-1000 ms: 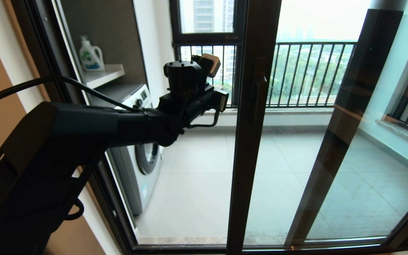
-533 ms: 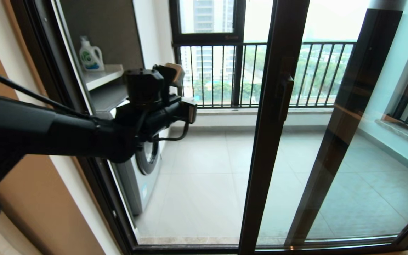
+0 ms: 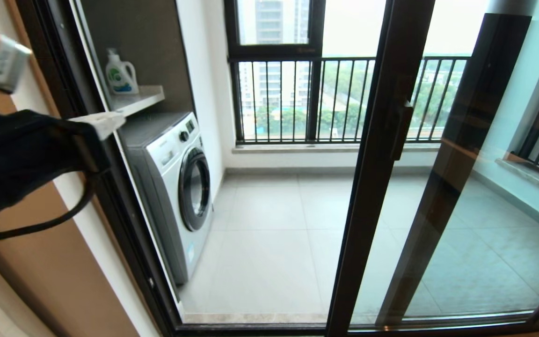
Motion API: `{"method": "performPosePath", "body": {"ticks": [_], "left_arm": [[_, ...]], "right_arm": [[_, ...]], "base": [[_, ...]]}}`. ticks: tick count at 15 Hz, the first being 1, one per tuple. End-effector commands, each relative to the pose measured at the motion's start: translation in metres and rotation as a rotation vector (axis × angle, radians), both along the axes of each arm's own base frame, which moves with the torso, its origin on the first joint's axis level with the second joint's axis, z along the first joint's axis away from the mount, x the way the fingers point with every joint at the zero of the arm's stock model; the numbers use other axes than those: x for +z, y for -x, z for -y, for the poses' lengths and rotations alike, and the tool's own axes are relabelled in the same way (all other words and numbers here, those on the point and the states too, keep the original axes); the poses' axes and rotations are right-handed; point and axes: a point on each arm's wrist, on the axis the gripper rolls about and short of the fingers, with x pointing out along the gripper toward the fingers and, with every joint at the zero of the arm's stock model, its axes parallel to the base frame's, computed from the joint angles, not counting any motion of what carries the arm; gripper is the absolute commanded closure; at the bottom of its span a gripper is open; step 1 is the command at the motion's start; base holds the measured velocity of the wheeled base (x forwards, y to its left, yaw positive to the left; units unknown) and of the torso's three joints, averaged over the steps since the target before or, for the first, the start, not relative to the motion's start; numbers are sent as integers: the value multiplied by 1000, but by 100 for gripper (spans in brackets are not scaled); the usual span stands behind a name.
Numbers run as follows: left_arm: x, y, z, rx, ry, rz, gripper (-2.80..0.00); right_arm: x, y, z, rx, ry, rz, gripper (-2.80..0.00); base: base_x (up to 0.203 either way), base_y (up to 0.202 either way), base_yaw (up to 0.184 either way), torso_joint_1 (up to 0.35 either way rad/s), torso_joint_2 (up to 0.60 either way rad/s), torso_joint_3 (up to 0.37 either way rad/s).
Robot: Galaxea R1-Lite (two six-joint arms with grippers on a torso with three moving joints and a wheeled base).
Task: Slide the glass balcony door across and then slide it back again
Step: Open the slid door
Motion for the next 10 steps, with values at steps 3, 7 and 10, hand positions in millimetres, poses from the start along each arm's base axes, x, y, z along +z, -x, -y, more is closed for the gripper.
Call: {"method": "performPosePath", "body": {"ticks": [3, 7, 10], "left_arm": [[5, 149, -53, 73, 72, 155, 0], [-12, 213, -65, 203, 79, 176, 0], [-32, 255, -64, 272, 80, 231, 0]], "right_arm": [[-3, -1, 0, 1, 0, -12, 0], [-3, -1, 0, 0, 0, -12, 0], [-3, -1, 0, 0, 0, -12, 0]], "base": [[0, 0, 0, 0, 0, 0], [0, 0, 0, 0, 0, 0], [0, 0, 0, 0, 0, 0]]}}
